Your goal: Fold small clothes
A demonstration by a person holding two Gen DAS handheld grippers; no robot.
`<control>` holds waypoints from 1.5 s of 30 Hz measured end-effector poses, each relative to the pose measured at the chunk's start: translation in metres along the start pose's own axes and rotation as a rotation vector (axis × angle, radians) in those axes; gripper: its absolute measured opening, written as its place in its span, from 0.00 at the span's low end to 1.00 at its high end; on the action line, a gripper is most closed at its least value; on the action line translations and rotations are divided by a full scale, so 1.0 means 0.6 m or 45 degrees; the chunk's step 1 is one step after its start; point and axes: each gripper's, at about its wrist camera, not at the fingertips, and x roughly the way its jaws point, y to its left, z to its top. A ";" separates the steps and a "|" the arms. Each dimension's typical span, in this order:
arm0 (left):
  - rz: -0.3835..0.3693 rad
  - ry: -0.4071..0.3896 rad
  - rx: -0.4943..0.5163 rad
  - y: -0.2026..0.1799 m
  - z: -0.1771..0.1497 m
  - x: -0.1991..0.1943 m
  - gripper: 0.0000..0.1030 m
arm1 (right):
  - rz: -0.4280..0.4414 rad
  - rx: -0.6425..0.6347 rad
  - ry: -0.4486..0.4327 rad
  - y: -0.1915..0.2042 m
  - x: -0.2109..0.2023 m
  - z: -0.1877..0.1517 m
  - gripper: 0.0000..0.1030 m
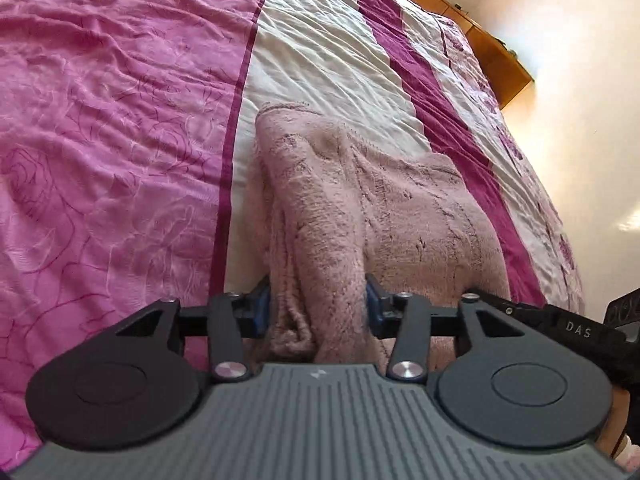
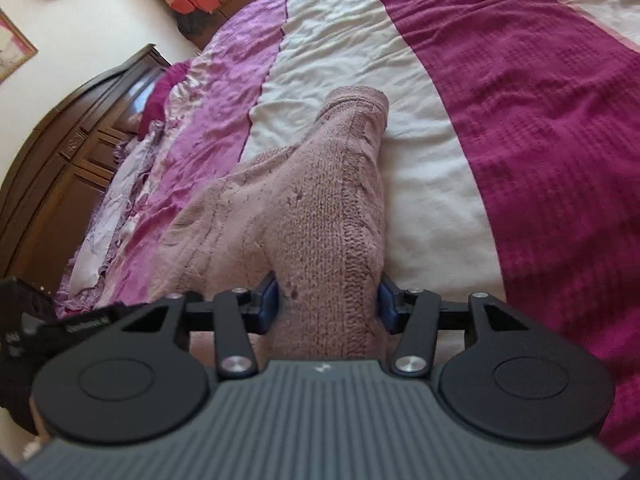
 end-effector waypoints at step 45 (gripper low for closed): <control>0.587 0.063 0.272 -0.080 -0.159 -0.009 0.94 | -0.393 -0.421 -0.108 0.053 -0.062 -0.187 0.80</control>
